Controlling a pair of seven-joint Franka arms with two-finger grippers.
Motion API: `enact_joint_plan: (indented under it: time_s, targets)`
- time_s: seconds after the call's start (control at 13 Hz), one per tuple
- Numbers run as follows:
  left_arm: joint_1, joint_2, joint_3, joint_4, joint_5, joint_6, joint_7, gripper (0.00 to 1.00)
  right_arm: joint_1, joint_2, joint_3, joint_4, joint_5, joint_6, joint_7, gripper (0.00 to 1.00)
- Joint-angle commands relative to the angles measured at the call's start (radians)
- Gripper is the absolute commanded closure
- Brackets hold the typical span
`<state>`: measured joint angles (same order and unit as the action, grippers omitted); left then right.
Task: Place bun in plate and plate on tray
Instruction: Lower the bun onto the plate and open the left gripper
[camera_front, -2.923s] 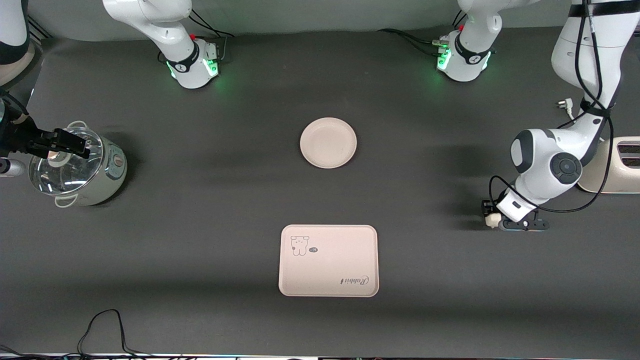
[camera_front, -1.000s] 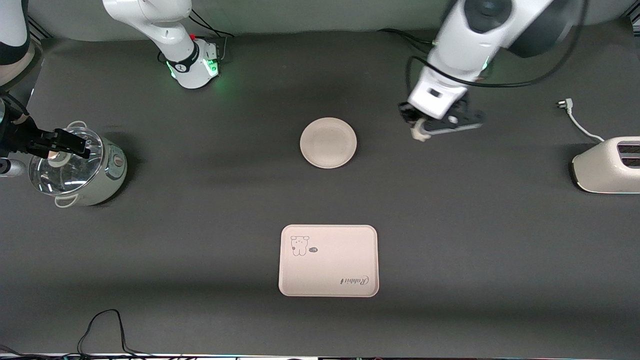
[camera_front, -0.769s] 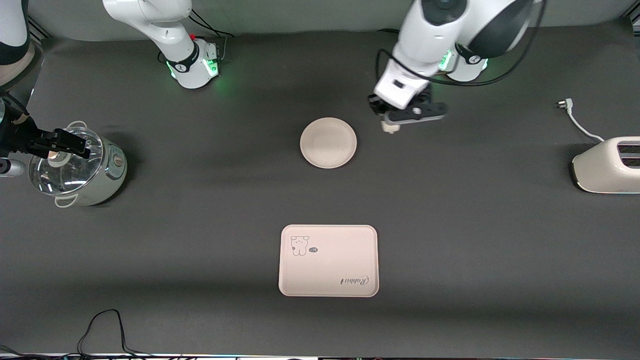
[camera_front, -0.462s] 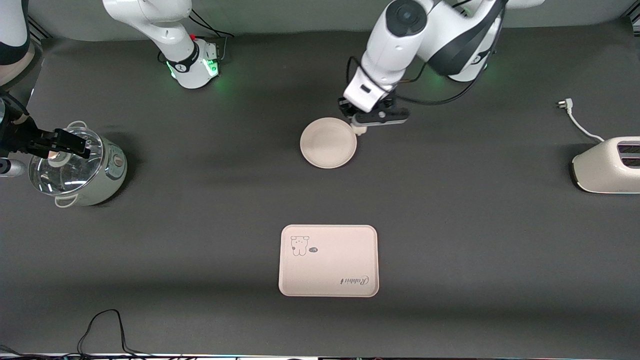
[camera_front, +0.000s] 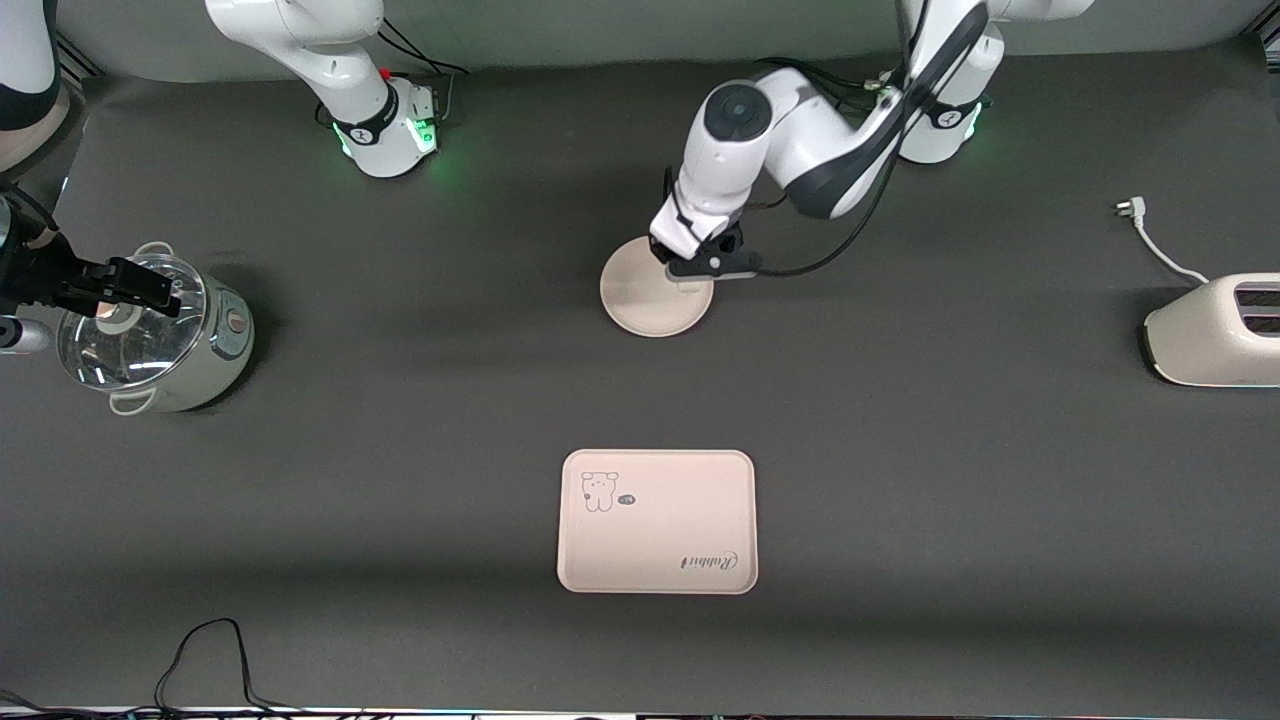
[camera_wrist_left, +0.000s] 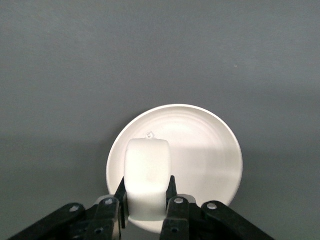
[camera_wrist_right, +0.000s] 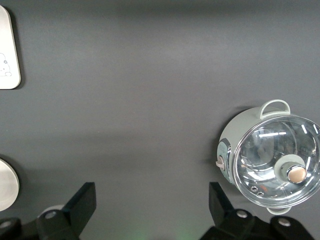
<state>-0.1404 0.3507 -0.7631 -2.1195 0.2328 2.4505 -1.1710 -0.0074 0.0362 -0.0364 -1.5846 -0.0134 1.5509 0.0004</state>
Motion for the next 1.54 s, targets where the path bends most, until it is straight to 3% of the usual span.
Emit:
enact_joint_plan:
  time_s: [0.0,0.46,0.85,1.0,1.08,1.15,1.23,1.46]
  targets:
    - [-0.031,0.129,0.013,0.027,0.164,0.051,-0.145,0.68,0.003,-0.015,-0.004,-0.015,-0.003,0.009,-0.019,0.00]
    - [-0.057,0.192,0.014,0.042,0.195,0.096,-0.160,0.65,0.001,-0.015,-0.004,-0.015,-0.003,0.009,-0.019,0.00]
    - [-0.168,0.221,0.103,0.059,0.204,0.097,-0.162,0.63,0.001,-0.015,-0.004,-0.015,-0.003,0.009,-0.019,0.00]
    - [-0.170,0.228,0.108,0.064,0.204,0.096,-0.168,0.54,0.001,-0.013,-0.004,-0.015,-0.003,0.009,-0.019,0.00]
    - [-0.170,0.228,0.108,0.064,0.206,0.096,-0.168,0.39,0.003,-0.013,-0.004,-0.015,-0.003,0.009,-0.019,0.00]
    - [-0.171,0.228,0.108,0.064,0.206,0.088,-0.168,0.11,0.001,-0.013,-0.004,-0.015,-0.003,0.009,-0.019,0.00]
    - [-0.173,0.228,0.108,0.064,0.206,0.079,-0.168,0.00,0.001,-0.013,-0.004,-0.015,-0.003,0.009,-0.019,0.00]
    - [-0.168,0.225,0.108,0.062,0.206,0.074,-0.168,0.00,0.003,-0.013,-0.005,-0.015,-0.003,0.009,-0.019,0.00]
